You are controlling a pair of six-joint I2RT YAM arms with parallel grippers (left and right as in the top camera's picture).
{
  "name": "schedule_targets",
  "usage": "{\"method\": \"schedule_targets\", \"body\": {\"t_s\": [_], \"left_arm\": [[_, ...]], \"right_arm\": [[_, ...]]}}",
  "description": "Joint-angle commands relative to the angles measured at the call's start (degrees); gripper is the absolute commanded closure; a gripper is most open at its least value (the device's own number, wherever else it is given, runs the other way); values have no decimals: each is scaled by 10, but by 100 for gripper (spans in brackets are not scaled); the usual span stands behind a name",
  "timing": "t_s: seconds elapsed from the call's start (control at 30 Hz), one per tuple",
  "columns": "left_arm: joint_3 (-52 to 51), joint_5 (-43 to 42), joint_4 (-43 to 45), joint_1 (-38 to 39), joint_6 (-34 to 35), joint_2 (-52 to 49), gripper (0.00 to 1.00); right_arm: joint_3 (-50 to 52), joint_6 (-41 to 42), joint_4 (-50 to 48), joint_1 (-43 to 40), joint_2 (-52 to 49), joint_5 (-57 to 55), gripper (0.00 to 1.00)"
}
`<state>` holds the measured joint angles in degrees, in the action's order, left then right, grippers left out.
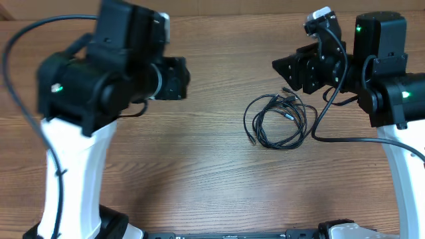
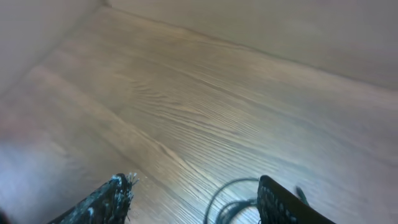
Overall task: Untangle cables
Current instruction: 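Release the cables onto the table and withdraw both grippers, then reach the left gripper down and grasp the black cable bundle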
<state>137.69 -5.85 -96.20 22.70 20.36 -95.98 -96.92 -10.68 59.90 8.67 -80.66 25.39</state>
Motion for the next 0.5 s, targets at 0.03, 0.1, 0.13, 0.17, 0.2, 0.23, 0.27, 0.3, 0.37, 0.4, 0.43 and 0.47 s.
{"method": "schedule_targets", "body": {"t_s": [0.03,0.1,0.13,0.17,0.2,0.23,0.27,0.3,0.37,0.4,0.43,0.47], "left_arm": [[-101,-10,33,33,-10,-23,46],[-150,-11,66,49,-8,-23,46],[-176,-11,84,58,-3,-23,46],[-201,-11,103,67,3,-23,46],[-220,-11,116,74,5,-23,45],[-241,-12,133,82,7,-23,45],[-262,-13,151,90,9,-24,44],[-279,-13,168,96,16,-24,43],[-308,-20,201,109,24,-24,42],[-323,-27,219,117,24,-24,41],[-335,-32,235,123,24,-25,40],[-346,-37,251,131,24,-26,39]], "right_arm": [[0,44,-3,0,13,-66,37],[0,71,-15,0,24,-95,37],[0,91,-23,0,33,-124,36],[0,108,-31,0,42,-154,36],[0,119,-37,0,50,-175,35],[0,125,-40,0,58,-191,34],[0,125,-42,0,70,-202,33],[0,125,-42,0,78,-205,33],[0,136,-41,0,97,-209,33],[0,144,-41,0,104,-208,32],[0,154,-41,0,112,-209,33],[0,162,-41,0,120,-208,33]]}}
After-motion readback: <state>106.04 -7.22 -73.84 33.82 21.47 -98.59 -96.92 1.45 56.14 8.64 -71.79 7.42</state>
